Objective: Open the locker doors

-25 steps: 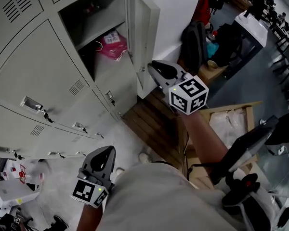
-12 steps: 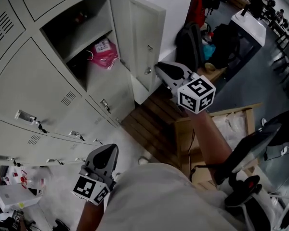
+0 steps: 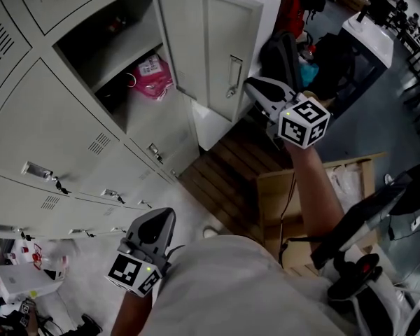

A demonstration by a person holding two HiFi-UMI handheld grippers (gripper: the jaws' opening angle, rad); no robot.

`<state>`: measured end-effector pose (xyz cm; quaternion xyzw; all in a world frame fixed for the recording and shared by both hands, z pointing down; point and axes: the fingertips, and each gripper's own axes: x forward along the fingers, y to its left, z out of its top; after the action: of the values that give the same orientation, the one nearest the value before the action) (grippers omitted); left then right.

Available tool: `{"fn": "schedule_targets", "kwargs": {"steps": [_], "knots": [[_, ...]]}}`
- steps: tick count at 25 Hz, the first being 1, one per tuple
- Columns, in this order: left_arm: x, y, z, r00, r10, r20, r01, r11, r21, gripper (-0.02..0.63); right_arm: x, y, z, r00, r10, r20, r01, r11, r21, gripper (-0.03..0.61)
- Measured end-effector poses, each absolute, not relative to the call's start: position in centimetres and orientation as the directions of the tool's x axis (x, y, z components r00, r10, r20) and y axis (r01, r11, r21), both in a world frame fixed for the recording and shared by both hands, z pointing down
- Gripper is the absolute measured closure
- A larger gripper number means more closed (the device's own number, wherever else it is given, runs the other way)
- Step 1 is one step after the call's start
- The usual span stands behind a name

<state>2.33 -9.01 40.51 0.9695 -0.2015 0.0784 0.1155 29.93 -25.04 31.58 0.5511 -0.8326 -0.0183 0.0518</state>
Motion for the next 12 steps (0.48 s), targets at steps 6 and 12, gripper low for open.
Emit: {"fn": "schedule_targets", "kwargs": {"steps": [6, 12], "knots": [[2.2, -9.0, 40.4, 0.899, -0.391, 0.196, -0.427, -0.883, 0.193, 0.604, 32.3, -26.2, 31.4, -0.376, -0.925, 0.048, -0.925, 0.378, 0.043, 0.554], [2.0, -9.3, 40.5, 0.893, -0.406, 0.195, -0.441, -0.876, 0.195, 0.604, 33.8, -27.3, 31.3, -0.356, -0.933, 0.054, -0.933, 0.358, 0.041, 0.56]]}}
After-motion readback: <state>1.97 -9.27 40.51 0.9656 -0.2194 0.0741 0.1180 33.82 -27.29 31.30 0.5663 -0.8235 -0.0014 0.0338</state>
